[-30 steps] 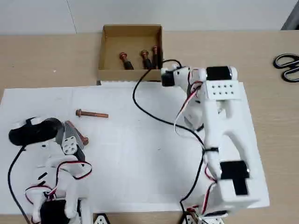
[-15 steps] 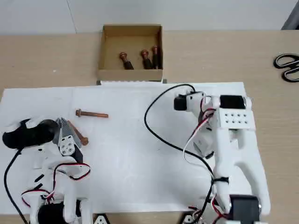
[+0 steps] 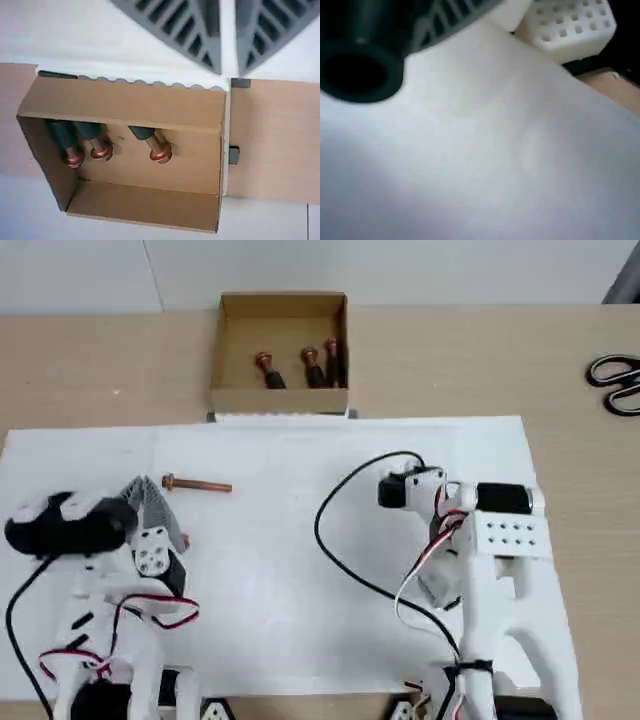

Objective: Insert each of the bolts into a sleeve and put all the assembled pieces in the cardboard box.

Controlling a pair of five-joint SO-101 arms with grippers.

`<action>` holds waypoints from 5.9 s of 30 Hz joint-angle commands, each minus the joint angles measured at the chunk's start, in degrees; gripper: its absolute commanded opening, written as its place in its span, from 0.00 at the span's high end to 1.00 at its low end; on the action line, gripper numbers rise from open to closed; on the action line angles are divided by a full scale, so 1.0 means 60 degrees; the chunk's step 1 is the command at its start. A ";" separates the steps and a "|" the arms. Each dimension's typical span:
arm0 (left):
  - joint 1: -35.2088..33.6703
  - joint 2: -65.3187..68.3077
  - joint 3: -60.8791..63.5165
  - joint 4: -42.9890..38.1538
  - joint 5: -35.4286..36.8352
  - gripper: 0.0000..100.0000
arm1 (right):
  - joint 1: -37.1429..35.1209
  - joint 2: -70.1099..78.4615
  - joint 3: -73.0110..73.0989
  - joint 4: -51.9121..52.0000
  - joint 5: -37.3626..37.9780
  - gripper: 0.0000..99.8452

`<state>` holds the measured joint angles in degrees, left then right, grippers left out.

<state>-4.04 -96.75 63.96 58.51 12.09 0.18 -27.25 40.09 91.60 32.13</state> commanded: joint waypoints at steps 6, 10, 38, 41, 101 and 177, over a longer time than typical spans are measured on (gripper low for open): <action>0.0059 0.5114 -0.3817 0.0132 0.0689 0.99 | 0.0110 -0.0886 0.0469 -0.0315 0.0044 0.99; 0.0059 0.7429 -0.5487 0.1216 0.1055 0.99 | 0.0110 -0.1004 0.0718 -0.0564 0.0059 0.99; 0.0000 1.5531 -0.8374 0.2769 0.7370 0.99 | 0.1458 -0.0930 0.1568 -0.1531 0.0630 0.99; -0.0015 1.5883 -0.8593 0.2769 0.7810 0.99 | 0.1634 -0.0916 0.1582 -0.1546 0.0747 0.99; -0.0938 1.8755 -0.8300 0.0425 0.7663 0.84 | 0.1663 -0.1004 0.2359 -0.1824 0.0791 0.99; 0.1788 1.2059 -1.3253 0.6974 0.1861 0.99 | -0.0769 -0.5297 -0.2154 0.0813 -0.0894 1.00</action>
<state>6.42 -19.21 -19.47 99.38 24.92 -4.04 -57.32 25.85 98.37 27.47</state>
